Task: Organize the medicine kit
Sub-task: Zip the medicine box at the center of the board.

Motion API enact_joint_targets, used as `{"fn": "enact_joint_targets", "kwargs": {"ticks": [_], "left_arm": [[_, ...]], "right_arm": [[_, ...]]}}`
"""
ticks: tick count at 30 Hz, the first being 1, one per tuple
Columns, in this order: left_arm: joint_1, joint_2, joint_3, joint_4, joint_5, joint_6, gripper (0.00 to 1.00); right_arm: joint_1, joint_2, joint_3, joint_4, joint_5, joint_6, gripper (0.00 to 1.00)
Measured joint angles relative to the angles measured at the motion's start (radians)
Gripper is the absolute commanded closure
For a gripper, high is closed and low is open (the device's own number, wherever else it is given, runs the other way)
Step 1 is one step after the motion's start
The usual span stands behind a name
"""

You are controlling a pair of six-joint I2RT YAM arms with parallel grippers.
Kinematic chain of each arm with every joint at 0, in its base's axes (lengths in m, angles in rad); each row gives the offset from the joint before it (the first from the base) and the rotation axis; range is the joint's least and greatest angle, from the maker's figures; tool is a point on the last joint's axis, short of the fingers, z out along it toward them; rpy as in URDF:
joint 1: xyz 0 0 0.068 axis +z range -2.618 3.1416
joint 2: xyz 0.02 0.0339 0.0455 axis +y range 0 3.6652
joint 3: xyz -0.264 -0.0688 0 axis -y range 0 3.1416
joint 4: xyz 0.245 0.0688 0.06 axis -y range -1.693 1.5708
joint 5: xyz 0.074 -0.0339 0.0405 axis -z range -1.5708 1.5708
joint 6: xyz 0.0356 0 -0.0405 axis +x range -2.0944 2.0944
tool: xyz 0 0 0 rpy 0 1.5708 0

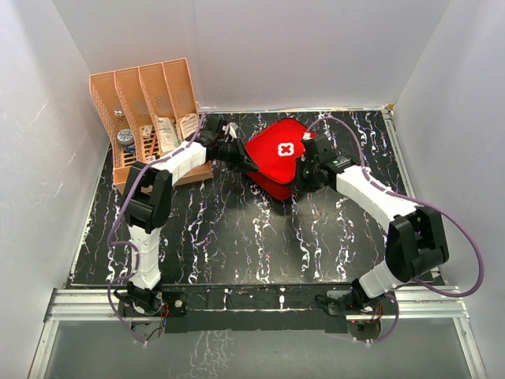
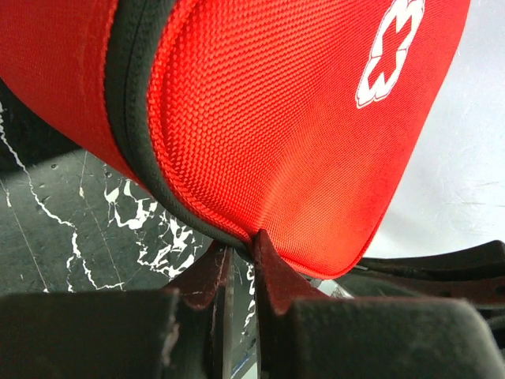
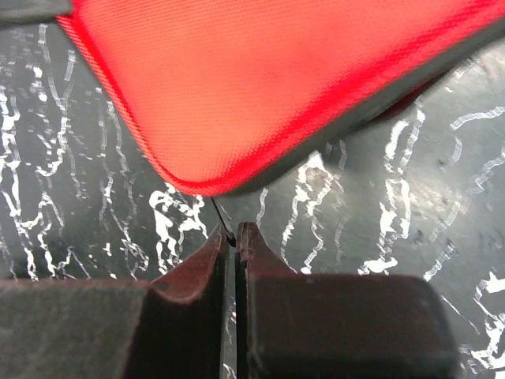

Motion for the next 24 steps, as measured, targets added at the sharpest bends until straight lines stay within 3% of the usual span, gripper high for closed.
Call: {"fn": "enact_joint_targets", "kwargs": {"ticks": [11, 24], "left_arm": [[0.000, 0.000, -0.011, -0.013, 0.010, 0.053, 1.00], [0.039, 0.003, -0.003, -0.110, 0.132, 0.270, 1.00]], "right_arm": [[-0.089, -0.018, -0.033, -0.032, 0.075, 0.006, 1.00], [-0.248, 0.045, 0.055, -0.084, 0.174, -0.067, 1.00]]}}
